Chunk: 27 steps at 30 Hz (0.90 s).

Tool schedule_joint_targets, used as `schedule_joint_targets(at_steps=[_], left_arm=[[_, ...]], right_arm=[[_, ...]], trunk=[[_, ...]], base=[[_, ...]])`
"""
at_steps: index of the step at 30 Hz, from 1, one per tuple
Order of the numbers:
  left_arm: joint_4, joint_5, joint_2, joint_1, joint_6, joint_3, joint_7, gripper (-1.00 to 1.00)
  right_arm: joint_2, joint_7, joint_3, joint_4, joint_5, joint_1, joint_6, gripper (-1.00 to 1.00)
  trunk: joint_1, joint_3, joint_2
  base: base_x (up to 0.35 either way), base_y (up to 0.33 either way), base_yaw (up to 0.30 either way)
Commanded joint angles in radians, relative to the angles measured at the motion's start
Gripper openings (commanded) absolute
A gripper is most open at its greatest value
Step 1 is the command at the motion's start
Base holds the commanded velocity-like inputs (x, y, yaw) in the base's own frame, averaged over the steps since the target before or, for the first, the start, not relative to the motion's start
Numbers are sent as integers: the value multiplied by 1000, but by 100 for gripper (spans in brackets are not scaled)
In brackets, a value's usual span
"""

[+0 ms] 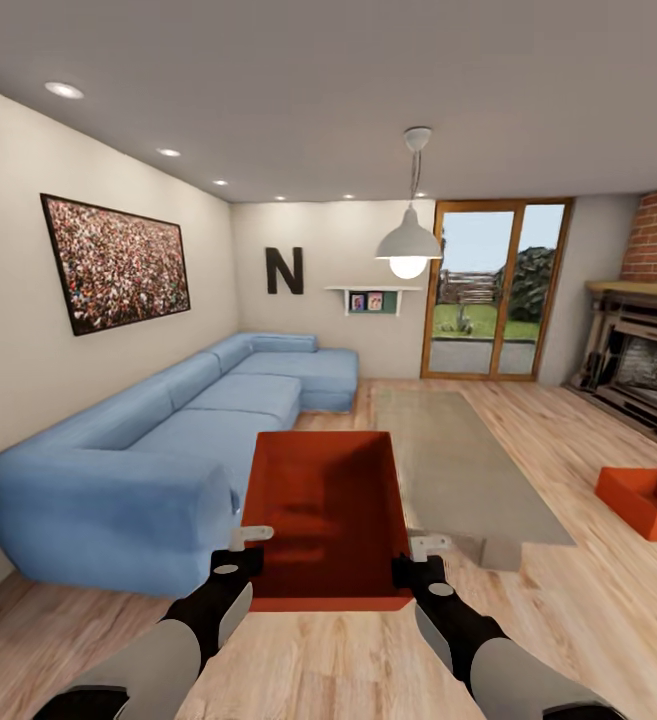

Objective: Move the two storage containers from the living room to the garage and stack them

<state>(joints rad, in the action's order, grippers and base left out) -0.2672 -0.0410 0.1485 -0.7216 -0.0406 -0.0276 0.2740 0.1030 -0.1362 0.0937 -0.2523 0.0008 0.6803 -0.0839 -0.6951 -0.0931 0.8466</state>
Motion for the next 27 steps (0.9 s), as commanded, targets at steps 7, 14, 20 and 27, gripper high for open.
schedule_joint_targets(at_steps=[7,14,20,27], left_arm=[[-3,-20,0,-1,-5,-43,9,-100],[-3,-20,0,-1,-5,-43,9,-100],[-3,-20,0,-1,-5,-43,9,-100],[-3,-20,0,-1,-5,-43,10,-100]], right_arm=[[0,-8,-12,-1,2,1,-2,-100],[0,-8,-12,-1,2,1,-2,-100],[0,-8,-12,-1,2,1,-2,-100],[0,-7,-12,-1,2,1,-2,-100]], trunk=[[0,-2,1],[0,-2,1],[0,-2,1],[0,-2,1]], base=[[0,0,276],[0,0,276],[0,0,276],[0,0,276]])
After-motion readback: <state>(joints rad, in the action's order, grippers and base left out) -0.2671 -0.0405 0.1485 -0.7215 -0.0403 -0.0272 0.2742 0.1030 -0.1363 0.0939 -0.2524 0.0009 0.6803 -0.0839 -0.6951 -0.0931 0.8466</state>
